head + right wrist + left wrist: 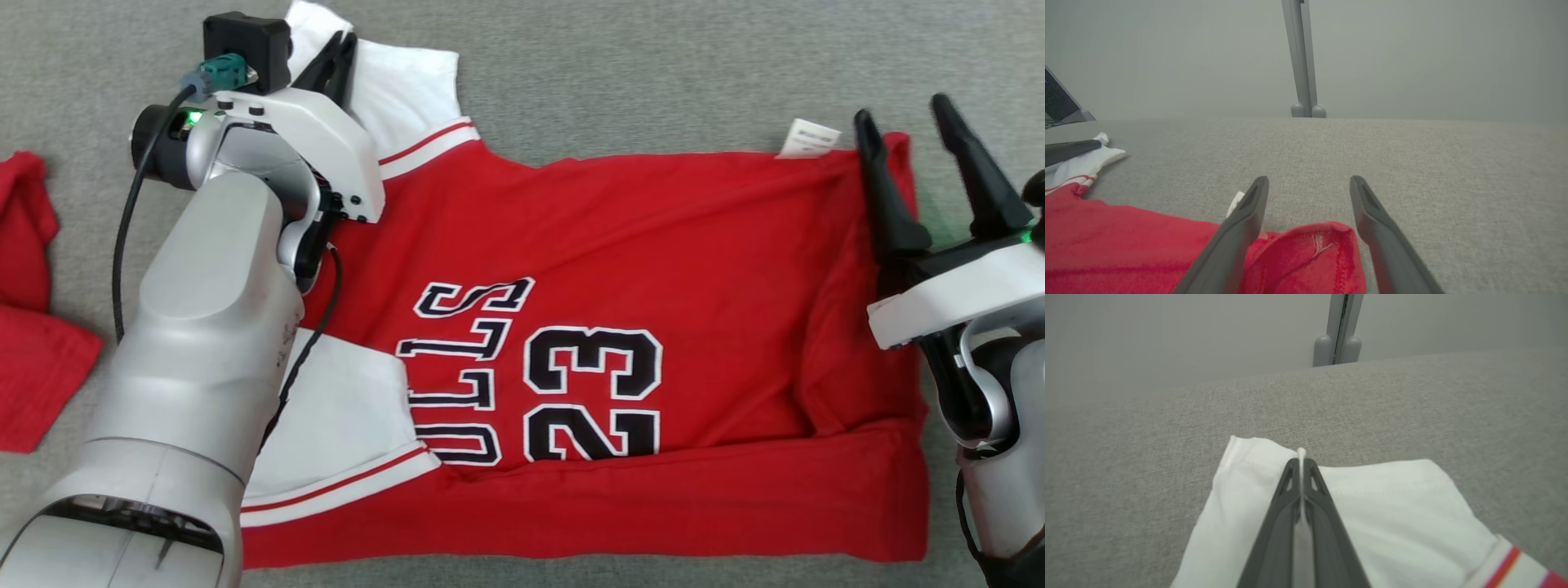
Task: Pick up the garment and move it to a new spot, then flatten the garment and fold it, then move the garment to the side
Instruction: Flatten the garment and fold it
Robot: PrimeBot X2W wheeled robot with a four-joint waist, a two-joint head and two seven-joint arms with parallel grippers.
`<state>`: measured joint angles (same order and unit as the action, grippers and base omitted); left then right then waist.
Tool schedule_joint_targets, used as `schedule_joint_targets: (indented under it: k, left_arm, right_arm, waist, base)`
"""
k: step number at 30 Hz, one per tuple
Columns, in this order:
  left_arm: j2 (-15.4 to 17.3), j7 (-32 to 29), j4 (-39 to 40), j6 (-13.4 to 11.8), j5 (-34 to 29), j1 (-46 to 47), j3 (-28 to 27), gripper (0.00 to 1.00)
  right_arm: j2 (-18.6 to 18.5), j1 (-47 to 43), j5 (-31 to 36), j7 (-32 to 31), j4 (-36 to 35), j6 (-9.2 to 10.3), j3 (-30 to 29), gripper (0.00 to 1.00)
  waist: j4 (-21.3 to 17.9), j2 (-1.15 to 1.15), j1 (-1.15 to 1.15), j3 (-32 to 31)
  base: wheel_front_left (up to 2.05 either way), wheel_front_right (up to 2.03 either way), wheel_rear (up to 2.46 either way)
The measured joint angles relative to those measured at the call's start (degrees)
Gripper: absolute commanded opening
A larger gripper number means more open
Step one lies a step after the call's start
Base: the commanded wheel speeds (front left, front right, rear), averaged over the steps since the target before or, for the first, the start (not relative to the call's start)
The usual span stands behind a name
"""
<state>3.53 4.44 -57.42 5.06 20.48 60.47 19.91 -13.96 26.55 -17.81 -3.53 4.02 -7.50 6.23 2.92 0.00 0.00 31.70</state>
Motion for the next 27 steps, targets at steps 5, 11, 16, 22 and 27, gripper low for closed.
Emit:
schedule_joint_targets:
  k: [5,11,16,22,27]
  left_arm:
    - [-0.5,2.2,0.1,0.2,0.8,0.0,1.2,0.0]
    - [-0.6,4.4,0.9,0.2,1.8,0.0,1.8,0.0]
    - [-0.7,7.5,2.3,-0.1,3.0,0.0,1.1,0.0]
    - [0.5,10.0,7.9,-0.7,3.6,-1.1,-0.6,0.0]
    - [1.3,10.4,15.5,-1.4,3.8,-6.0,-1.8,0.0]
  right_arm:
    - [-1.8,-2.0,-0.9,-5.5,1.9,-0.01,-0.7,1.0]
    - [-3.1,-3.6,-2.4,-10.9,0.7,-0.07,-2.8,0.07]
    - [-3.9,-2.8,-3.9,-11.8,-0.1,-0.07,-3.2,0.0]
    - [-5.9,0.0,-4.5,-8.4,-1.4,-0.07,-4.7,0.0]
    - [-6.6,0.4,-5.4,-8.0,-0.8,-0.07,-5.1,0.0]
  waist:
    - [1.6,0.0,0.0,0.8]
    - [1.5,0.0,0.0,1.2]
    - [1.8,0.0,0.0,0.9]
    - [2.4,0.0,0.0,-1.1]
    - [3.0,0.0,0.0,-3.0]
  base:
    - [0.0,0.0,0.0]
    - [0.0,0.0,0.0]
    - [0.0,0.0,0.0]
    - [0.0,0.0,0.0]
    - [0.0,0.0,0.0]
